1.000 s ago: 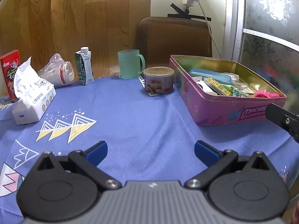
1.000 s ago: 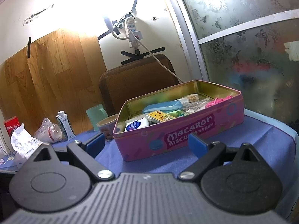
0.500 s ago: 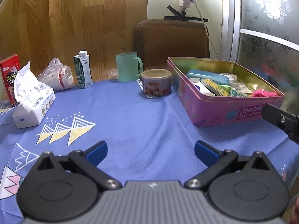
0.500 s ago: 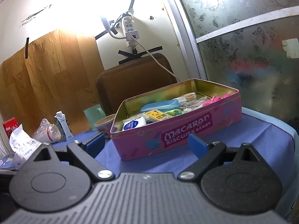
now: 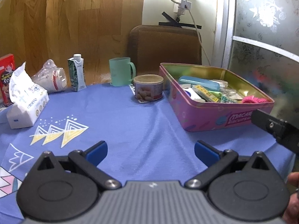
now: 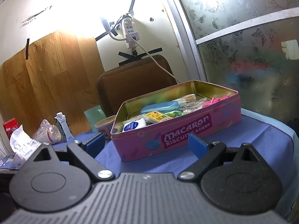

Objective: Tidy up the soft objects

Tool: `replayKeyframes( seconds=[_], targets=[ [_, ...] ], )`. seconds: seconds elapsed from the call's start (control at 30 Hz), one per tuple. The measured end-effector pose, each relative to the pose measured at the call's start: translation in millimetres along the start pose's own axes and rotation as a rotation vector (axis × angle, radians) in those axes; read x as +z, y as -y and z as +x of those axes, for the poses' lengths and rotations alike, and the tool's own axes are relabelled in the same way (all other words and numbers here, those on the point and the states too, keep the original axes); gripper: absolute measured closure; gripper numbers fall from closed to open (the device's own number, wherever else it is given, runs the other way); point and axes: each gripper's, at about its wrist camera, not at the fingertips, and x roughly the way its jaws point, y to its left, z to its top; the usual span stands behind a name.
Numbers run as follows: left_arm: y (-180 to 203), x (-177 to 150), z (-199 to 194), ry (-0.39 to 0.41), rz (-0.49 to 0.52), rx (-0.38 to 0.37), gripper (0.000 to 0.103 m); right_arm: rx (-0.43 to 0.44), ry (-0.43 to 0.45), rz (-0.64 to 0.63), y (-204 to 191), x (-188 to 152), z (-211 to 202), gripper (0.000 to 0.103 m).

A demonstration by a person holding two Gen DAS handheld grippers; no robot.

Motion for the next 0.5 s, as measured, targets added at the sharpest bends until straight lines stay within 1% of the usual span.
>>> replayKeyframes(
  seconds=[0.13,0.27,0.37,0.5],
  targets=[
    [6,2,2,-0.015,0.027,0.024,0.0,0.003,0.005,-0.002,0,1,-2,0.006],
    [20,12,4,-0.037,0.109,0.052,0.0,0.01,-0.004,-0.011,-1,9,-2,0.006],
    [27,25,8,-0.068,0.156,0.042,0.0,0.024,-0.014,-0.05,0,22,-2,0.006],
    [33,47,13,-0.093,0.152,0.015,0.0,0.019,-0.033,-0.068,8,40,0,0.006]
  ],
)
